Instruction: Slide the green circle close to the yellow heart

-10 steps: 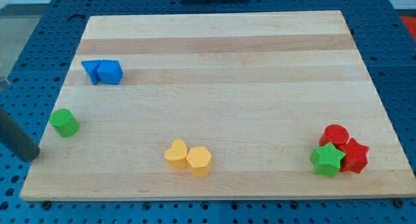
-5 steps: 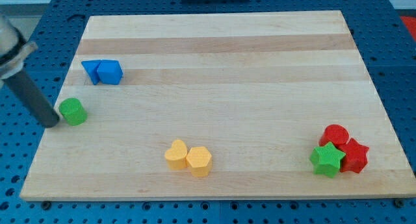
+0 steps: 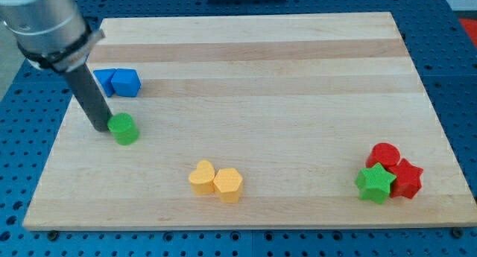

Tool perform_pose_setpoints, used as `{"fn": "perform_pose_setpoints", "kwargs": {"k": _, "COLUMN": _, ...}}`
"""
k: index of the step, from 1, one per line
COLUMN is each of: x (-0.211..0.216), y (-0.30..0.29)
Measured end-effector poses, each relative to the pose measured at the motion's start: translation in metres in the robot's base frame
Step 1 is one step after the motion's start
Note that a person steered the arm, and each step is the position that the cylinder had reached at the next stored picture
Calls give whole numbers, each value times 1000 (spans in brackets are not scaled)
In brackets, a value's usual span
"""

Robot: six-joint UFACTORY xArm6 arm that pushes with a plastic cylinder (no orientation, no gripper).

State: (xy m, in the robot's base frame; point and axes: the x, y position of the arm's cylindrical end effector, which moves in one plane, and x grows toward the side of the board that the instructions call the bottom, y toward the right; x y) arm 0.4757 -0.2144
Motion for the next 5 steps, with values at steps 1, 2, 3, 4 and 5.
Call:
{"fn": "perform_pose_setpoints", "kwargs": {"k": 1, "x": 15, "y": 43}}
{"fn": "perform_pose_setpoints", "kwargs": {"k": 2, "x": 29, "y": 88}}
{"fn": "perform_pose_setpoints", "kwargs": {"k": 3, "x": 39, "y": 124}}
{"fn": "perform_pose_setpoints", "kwargs": {"k": 4, "x": 48, "y": 158}}
{"fn": "perform_pose_setpoints", "kwargs": {"k": 5, "x": 59, "y": 192}}
